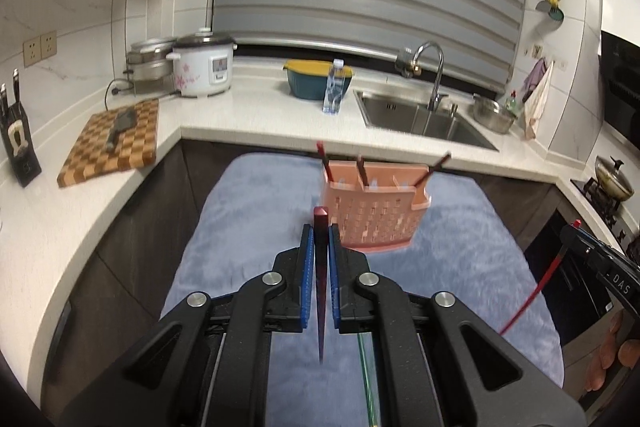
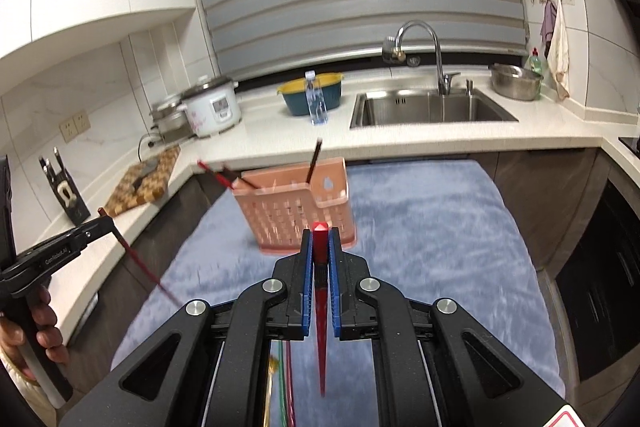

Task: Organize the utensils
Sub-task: 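Lift both chopsticks and lower them into the pink caddy, then open the right tool to release the red chopstick into the caddy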

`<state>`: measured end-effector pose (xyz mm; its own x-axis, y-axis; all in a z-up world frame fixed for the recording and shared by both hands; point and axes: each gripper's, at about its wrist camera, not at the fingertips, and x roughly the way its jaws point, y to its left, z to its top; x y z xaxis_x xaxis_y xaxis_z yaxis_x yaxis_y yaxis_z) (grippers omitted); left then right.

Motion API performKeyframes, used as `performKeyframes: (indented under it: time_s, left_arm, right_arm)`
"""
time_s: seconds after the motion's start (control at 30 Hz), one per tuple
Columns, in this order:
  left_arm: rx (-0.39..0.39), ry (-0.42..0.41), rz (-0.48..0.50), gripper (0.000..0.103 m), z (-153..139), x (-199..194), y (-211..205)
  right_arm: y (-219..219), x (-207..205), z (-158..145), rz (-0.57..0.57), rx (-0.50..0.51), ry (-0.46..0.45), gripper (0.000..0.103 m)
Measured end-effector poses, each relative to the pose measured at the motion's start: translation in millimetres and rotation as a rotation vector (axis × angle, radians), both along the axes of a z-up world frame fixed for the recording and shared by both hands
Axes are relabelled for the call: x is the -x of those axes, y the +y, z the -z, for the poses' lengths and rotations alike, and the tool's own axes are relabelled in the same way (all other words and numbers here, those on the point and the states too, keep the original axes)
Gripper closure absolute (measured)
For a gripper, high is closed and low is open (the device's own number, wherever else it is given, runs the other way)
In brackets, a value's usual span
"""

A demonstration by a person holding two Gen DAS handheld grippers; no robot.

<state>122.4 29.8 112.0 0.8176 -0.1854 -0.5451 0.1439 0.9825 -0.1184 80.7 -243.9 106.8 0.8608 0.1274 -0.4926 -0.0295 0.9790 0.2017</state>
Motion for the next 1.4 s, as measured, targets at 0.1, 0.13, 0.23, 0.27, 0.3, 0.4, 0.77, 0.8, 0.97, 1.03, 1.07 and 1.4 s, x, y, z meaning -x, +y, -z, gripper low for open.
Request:
performKeyframes:
  time_s: [0.1, 0.13, 0.23, 0.27, 0.3, 0.4, 0.77, 0.8, 0.97, 1.03, 1.07, 1.4]
  left_arm:
    - [0.003, -0.038, 0.009, 0.096, -16, -10, -3]
    - [0.004, -0.049, 0.012, 0.096, -20, -12, -3]
    - [0.011, -0.091, 0.023, 0.096, -40, -24, -8]
    - [0.015, -0.102, 0.026, 0.096, -45, -27, -9]
    - [0.018, -0.118, 0.030, 0.096, -52, -31, -11]
    - [0.020, -0.165, 0.033, 0.096, -72, -44, -16]
    - [0.025, -0.309, 0.039, 0.096, -123, -108, -30]
    - [0.026, -0.311, 0.040, 0.096, -123, -114, -31]
    - [0.041, -0.298, 0.055, 0.096, -111, -143, -37]
    - [0.042, -0.285, 0.060, 0.096, -103, -151, -39]
    - [0.040, -0.272, 0.059, 0.096, -97, -156, -41]
    - [0.056, -0.126, 0.044, 0.096, -39, -192, -41]
  right_arm:
    - [-2, -10, -12, -0.001, -0.023, -0.027, 0.096]
    - [-3, -14, -16, -0.002, -0.029, -0.035, 0.096]
    - [-3, -25, -29, -0.007, -0.039, -0.065, 0.096]
    - [-2, -29, -34, -0.008, -0.040, -0.076, 0.096]
    - [-1, -35, -41, -0.011, -0.040, -0.091, 0.096]
    - [0, -49, -55, -0.015, -0.040, -0.123, 0.096]
    - [6, -113, -104, -0.026, -0.073, -0.229, 0.096]
    - [6, -119, -107, -0.025, -0.075, -0.237, 0.096]
    - [15, -152, -113, -0.039, -0.081, -0.263, 0.096]
    - [19, -166, -108, -0.042, -0.078, -0.253, 0.096]
    - [20, -172, -105, -0.043, -0.078, -0.244, 0.096]
    - [29, -212, -45, -0.039, -0.035, -0.113, 0.096]
